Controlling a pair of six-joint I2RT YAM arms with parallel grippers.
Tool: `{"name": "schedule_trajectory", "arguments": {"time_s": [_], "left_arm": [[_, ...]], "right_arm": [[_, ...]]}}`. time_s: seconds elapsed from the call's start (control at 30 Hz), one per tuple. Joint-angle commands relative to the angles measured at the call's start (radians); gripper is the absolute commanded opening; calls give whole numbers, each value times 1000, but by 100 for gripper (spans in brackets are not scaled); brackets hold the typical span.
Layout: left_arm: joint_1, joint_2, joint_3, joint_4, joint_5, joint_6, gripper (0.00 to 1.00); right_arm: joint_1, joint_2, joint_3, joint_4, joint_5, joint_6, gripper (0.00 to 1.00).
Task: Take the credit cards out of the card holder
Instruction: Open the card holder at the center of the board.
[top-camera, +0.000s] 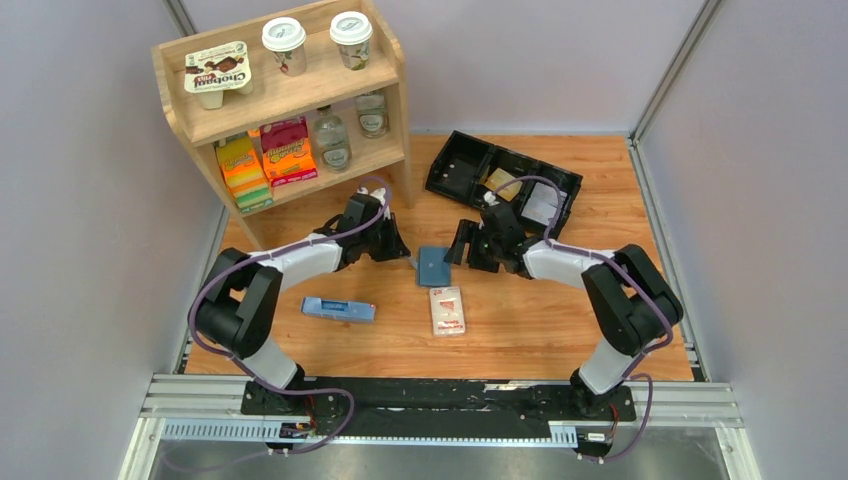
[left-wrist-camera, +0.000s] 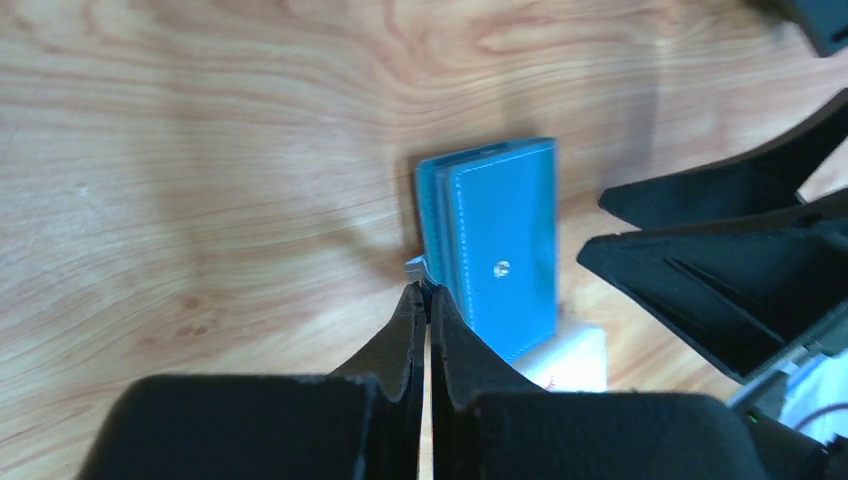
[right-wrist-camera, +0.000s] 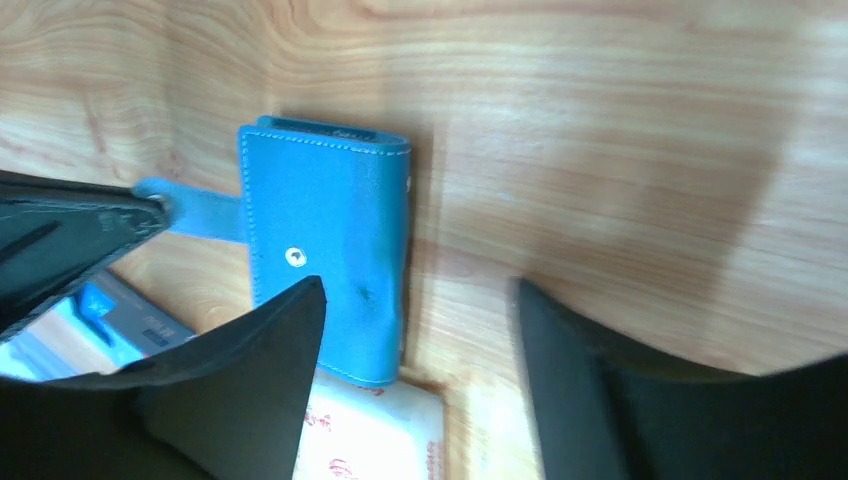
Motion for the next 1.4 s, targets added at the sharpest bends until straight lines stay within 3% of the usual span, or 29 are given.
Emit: {"name": "schedule_trajectory", "arguments": {"time_s": [0.0, 0.03, 0.2, 0.33, 0.5, 0.67, 0.87, 1.07, 1.37], "left_arm": [[-15, -94, 80, 89, 94, -1, 0], [-25, -102, 92, 75, 100, 4, 0], [-139, -100, 213, 51, 116, 30, 0], [-168, -77, 218, 80, 108, -14, 0], [-154, -71, 183, 55, 7, -44, 0], [-61, -102, 142, 16, -59, -110, 0], [4, -97, 110, -117, -203, -47, 0], [42, -99, 28, -133, -208, -44, 0], [44, -83, -1, -192, -223, 2, 0]], "right_arm": [[-10, -128, 16, -109, 189, -38, 84], [-10, -159, 9, -117, 232, -38, 100], [-15, -291, -55, -126, 351, -22, 100], [-15, -360, -95, -128, 366, -32, 100], [-15, -359, -100, -130, 264, -43, 100], [-15, -328, -106, -41, 113, -35, 100], [-15, -239, -67, 22, -2, -14, 88], [-13, -132, -24, 98, -134, 31, 67], [-13, -55, 57, 111, -109, 6, 64]]}}
